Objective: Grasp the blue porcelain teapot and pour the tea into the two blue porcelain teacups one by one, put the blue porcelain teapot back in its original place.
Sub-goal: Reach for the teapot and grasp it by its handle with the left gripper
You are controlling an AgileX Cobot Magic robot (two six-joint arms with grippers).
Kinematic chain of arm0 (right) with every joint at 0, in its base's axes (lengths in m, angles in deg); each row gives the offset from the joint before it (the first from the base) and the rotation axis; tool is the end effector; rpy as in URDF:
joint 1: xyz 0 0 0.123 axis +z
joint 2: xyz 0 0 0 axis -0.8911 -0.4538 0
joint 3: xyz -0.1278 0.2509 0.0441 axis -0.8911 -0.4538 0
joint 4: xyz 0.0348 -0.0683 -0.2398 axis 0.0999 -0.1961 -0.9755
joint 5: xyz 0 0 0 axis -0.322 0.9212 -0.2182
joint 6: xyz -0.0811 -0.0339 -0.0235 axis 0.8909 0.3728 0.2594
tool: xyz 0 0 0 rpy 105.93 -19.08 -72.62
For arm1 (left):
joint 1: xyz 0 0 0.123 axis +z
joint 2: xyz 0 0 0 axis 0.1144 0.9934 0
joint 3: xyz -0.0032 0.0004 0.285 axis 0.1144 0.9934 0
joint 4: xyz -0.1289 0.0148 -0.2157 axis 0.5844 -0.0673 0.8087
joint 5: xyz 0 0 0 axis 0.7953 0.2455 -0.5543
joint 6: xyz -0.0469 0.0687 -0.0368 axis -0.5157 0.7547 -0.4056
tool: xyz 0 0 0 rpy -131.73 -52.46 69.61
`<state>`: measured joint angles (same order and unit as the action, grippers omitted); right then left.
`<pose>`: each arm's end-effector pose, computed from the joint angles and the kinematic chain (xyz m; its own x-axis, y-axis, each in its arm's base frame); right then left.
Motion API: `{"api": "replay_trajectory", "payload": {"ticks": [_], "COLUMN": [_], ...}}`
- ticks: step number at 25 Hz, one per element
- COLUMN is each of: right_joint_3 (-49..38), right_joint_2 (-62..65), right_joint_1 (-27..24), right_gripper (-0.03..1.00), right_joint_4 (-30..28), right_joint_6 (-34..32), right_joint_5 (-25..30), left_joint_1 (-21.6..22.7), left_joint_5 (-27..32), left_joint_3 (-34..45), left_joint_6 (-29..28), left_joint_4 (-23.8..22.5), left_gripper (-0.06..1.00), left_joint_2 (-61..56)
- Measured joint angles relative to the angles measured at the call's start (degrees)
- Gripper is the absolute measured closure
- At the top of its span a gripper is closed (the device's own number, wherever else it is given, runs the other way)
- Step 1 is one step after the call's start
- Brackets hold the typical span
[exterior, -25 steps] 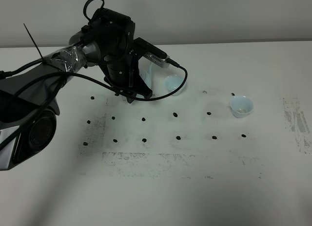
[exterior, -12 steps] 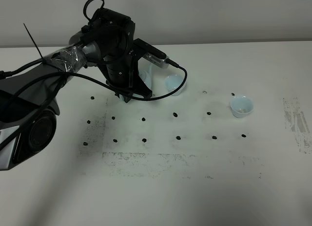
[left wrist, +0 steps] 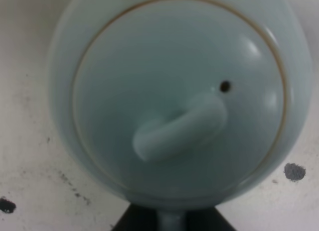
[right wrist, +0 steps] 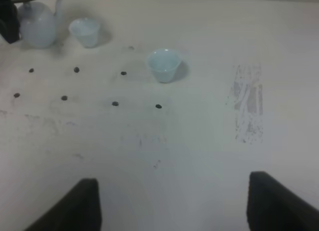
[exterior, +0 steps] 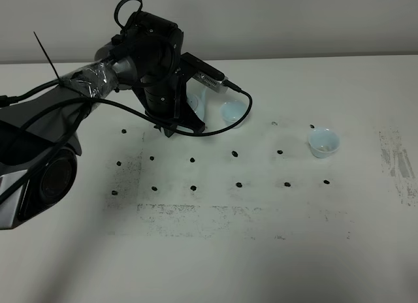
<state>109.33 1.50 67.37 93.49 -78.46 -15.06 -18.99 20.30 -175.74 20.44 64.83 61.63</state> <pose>-0.0072 0.0148 0.2755 -0.4583 -0.0256 -0.8884 -0.2192 0.9720 0.0851 0.4689 -0.2152 0.1419 -0.7478 0.6452 -0.1566 0.6311 0.7640 0.1341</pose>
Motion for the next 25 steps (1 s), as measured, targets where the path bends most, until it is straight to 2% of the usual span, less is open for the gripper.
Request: {"api": "replay_trajectory", "payload": {"ticks": [25], "right_joint_3": [0.0], "right_joint_2": [0.0], "right_joint_1": [0.0], "right_gripper": [0.38], "right_joint_4": [0.0], "right_joint_6": [0.0], "right_joint_5": [-0.05], "left_joint_1": [-0.07], "left_joint_5": [0.2], "left_joint_3": [0.0], "left_joint_6": [-1.34], "left_joint_4": [-0.93], "left_gripper": [0.9], "left_joint_2": [-0.23]}}
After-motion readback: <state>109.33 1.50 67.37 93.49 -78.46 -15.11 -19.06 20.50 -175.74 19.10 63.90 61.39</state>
